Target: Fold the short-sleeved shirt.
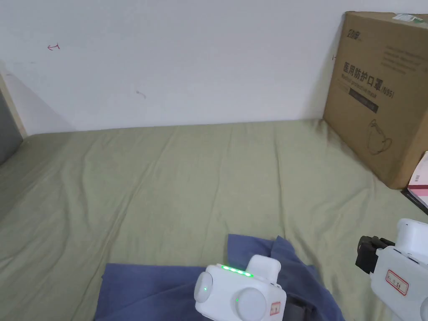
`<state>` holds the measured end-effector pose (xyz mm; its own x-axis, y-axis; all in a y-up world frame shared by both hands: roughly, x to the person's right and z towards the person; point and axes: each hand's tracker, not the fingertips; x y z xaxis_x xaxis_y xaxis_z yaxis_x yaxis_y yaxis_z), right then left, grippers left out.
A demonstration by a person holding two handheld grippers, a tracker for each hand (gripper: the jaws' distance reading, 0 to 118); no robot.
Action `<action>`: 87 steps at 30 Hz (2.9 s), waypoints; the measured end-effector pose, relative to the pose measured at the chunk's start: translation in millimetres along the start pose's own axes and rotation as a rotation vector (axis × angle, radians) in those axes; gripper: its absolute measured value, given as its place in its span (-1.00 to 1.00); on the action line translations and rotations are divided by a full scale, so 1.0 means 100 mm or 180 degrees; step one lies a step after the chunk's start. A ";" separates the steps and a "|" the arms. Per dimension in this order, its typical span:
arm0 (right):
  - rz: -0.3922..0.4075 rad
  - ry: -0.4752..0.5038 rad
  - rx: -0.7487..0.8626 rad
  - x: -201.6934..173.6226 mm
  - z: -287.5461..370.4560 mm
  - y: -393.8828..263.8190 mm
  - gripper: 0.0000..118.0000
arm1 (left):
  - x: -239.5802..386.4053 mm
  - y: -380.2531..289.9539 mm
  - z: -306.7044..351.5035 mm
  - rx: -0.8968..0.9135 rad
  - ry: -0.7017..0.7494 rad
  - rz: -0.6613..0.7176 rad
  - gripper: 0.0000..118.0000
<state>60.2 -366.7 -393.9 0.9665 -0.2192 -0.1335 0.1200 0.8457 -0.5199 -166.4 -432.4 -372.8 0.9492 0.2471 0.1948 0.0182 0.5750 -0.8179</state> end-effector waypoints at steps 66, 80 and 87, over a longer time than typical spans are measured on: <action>0.0982 0.0154 -0.1688 -0.62 -2.63 0.16 -0.90 | -2.68 -0.16 0.63 0.0149 0.1380 0.1337 -0.92; 0.0537 0.0233 -0.0511 -0.31 -1.21 2.15 -0.90 | -2.30 0.68 2.23 0.1082 0.2086 0.1033 -0.92; 0.0440 0.0320 0.0007 -0.39 -0.52 2.93 -0.90 | -1.93 1.33 2.93 0.1551 0.2214 0.0582 -0.92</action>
<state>45.4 -135.9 -585.1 0.9462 -0.1482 -0.2876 -0.0119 0.8723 -0.4888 -438.7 -174.9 -361.0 0.9036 -0.0732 -0.4222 -0.1389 0.8821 -0.4501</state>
